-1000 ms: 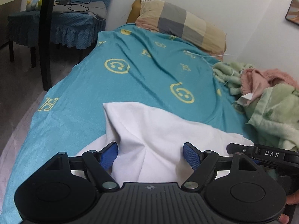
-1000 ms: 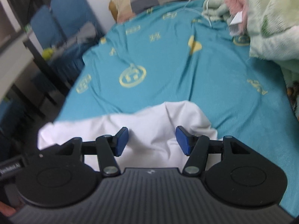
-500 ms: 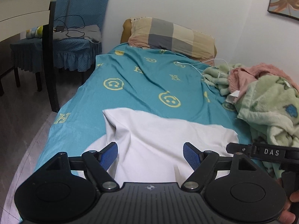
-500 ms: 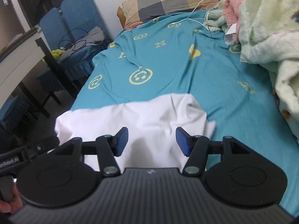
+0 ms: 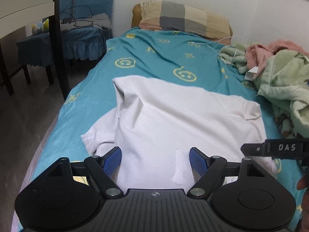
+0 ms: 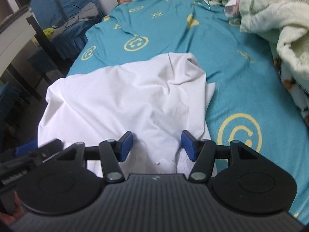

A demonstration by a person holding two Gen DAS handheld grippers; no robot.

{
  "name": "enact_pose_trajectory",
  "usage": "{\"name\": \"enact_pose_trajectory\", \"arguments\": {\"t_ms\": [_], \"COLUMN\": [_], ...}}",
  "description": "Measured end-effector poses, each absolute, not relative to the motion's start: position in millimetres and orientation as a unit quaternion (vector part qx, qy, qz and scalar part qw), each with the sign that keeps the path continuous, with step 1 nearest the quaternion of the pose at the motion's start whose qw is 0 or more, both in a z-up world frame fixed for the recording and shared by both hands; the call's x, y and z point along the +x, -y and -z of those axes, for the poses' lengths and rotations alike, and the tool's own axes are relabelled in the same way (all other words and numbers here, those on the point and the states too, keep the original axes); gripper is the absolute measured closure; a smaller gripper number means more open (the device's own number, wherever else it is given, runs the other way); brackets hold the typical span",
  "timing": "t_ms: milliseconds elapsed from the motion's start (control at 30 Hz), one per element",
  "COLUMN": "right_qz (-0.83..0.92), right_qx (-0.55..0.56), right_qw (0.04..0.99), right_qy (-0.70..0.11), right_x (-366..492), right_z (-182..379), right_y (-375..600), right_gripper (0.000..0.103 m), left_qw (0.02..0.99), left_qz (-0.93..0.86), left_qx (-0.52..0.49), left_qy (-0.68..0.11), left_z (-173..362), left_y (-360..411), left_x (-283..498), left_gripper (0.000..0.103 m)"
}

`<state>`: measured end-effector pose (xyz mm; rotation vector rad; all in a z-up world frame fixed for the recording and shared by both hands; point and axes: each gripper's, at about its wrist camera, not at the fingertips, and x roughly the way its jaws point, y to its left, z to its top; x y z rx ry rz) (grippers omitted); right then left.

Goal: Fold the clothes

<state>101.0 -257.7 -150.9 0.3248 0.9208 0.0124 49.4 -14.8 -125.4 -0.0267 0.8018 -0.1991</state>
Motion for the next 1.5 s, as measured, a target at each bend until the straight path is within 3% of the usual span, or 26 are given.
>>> {"name": "enact_pose_trajectory", "arguments": {"t_ms": [200, 500, 733, 1067, 1233, 1500], "right_qz": [0.003, 0.018, 0.015, 0.001, 0.001, -0.052], "right_qx": [0.177, 0.189, 0.21, 0.26, 0.294, 0.412], "right_qw": [0.884, 0.895, 0.897, 0.885, 0.879, 0.83], "right_qy": [-0.433, -0.403, -0.389, -0.387, -0.375, -0.371], "right_x": [97, 91, 90, 91, 87, 76], "right_z": [141, 123, 117, 117, 115, 119], "right_y": [266, 273, 275, 279, 285, 288], "right_gripper": [0.045, 0.044, 0.044, 0.044, 0.043, 0.043], "left_qw": [0.913, 0.883, 0.826, 0.755, 0.732, 0.737], "left_qz": [0.096, 0.137, 0.128, 0.086, 0.075, 0.063], "left_qx": [-0.034, -0.192, -0.286, -0.465, -0.517, -0.518], "left_qy": [-0.395, -0.406, -0.469, -0.455, -0.437, -0.429], "left_z": [120, 101, 135, 187, 200, 204], "left_y": [9, -14, -24, -53, -62, -64], "left_x": [43, 9, 19, 34, 44, 52], "left_gripper": [0.023, 0.02, 0.02, 0.02, 0.027, 0.059]}}
